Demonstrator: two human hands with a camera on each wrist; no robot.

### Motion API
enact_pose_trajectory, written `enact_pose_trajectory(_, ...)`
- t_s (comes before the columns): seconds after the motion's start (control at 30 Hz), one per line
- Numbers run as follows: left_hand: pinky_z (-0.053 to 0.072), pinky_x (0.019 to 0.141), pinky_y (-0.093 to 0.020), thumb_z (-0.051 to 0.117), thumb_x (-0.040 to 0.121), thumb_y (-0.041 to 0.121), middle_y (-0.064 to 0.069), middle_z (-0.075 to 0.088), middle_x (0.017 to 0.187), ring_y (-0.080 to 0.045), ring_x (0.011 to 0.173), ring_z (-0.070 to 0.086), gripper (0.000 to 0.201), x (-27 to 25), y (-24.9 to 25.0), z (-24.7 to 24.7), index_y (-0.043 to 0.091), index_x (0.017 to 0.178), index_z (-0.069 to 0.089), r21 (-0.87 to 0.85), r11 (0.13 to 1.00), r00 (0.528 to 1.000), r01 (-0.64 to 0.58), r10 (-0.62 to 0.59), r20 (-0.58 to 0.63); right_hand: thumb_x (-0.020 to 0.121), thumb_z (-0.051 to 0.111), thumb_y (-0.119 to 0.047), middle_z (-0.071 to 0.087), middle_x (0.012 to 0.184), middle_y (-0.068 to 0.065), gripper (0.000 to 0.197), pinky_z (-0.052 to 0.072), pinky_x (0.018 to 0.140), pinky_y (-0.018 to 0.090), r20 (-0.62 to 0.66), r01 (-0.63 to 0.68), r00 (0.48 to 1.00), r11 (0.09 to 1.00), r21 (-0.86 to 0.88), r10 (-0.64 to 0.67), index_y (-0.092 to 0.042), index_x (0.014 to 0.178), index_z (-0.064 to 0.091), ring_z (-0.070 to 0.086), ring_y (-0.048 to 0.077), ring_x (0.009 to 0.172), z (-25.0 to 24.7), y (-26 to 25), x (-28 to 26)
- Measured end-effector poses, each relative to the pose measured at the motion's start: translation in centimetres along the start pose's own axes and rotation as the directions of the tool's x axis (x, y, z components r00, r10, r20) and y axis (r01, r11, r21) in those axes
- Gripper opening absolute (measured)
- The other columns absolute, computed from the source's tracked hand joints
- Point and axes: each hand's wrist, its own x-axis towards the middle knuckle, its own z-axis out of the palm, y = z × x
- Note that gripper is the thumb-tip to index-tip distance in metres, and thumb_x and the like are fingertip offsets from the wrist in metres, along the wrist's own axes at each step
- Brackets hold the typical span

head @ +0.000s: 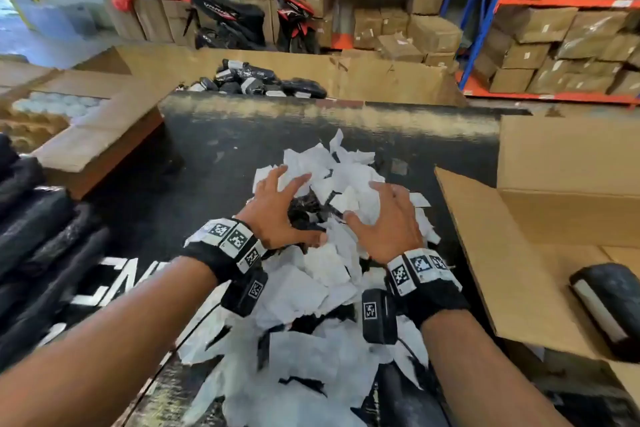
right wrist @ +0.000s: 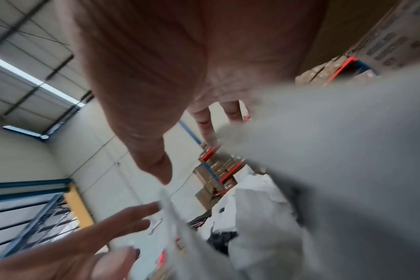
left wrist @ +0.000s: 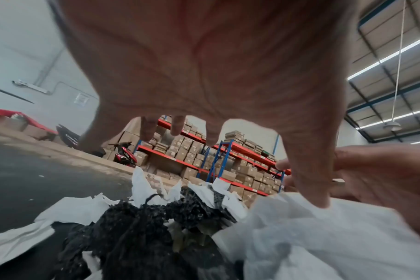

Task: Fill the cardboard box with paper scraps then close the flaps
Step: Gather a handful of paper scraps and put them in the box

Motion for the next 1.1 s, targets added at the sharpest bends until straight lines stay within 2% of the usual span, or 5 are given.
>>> enact_pose_trajectory(0.2,0.023,0.110,-0.077,0.064,0.035,0.099,0.006,-0.020,0.166,-0.035,0.155,-0.013,0.140,6.9,-1.1,0.9,0.062,0.149,-0.009,0.074,0.997,0.987,0.003,-0.015,0.160,0.054,0.069,-0.085,-0.002,0.167,0.001,0.122,0.026,0.112,0.066,0.170,-0.294,0.925,0.924,-0.245,0.339,-0.046,0.154,0.011,0.009,0.043,0.150,1.9,1.0,7.3)
enact_pose_trajectory(0.4,0.013,0.110,-0.080,0.077,0.038,0.089,0.001,-0.031,0.164,-0.051,0.149,-0.020,0.146,10.2,-2.2,4.7,0.067,0.142,-0.021,0.118,0.993,0.941,-0.024,-0.017,0.339,0.019,0.066,-0.095,-0.017,0.165,0.007,0.160,0.001,0.115,0.069,0.280,-0.313,0.853,0.860,-0.402,0.441,-0.053,0.151,-0.013,-0.012,0.043,0.150,6.6,3.8,11.0)
enact_pose_trajectory(0.6,0.008,0.111,-0.078,0.082,0.054,0.075,-0.005,-0.021,0.168,-0.051,0.151,-0.006,0.137,11.8,-4.1,10.4,0.059,0.150,-0.014,0.253,0.966,0.932,-0.060,-0.037,0.361,0.064,0.071,-0.065,-0.023,0.163,0.012,0.122,0.015,0.116,0.066,0.460,-0.271,0.746,0.851,-0.449,0.481,-0.054,0.150,-0.014,-0.005,0.052,0.147,9.7,6.4,10.5)
enact_pose_trajectory(0.87,0.041,0.109,-0.049,0.080,0.075,0.047,-0.011,0.045,0.143,-0.040,0.125,0.049,0.091,12.1,-4.3,12.5,0.024,0.152,0.037,0.034,0.999,0.993,-0.032,0.027,0.118,0.078,0.046,-0.055,0.043,0.141,0.013,0.070,0.041,0.105,0.053,0.306,-0.225,0.899,0.929,-0.292,0.314,-0.043,0.146,0.033,0.040,0.040,0.129,11.4,5.7,10.0)
enact_pose_trajectory(1.1,0.049,0.094,-0.037,0.076,0.075,0.019,-0.009,0.056,0.122,-0.030,0.111,0.059,0.069,10.4,-2.8,7.9,0.018,0.139,0.051,-0.169,0.975,0.981,-0.146,0.121,-0.150,0.074,0.060,-0.054,0.066,0.113,0.000,0.059,0.055,0.084,0.038,0.182,-0.139,0.967,0.969,-0.203,0.177,-0.041,0.131,0.049,0.066,0.028,0.103,7.8,2.7,10.1)
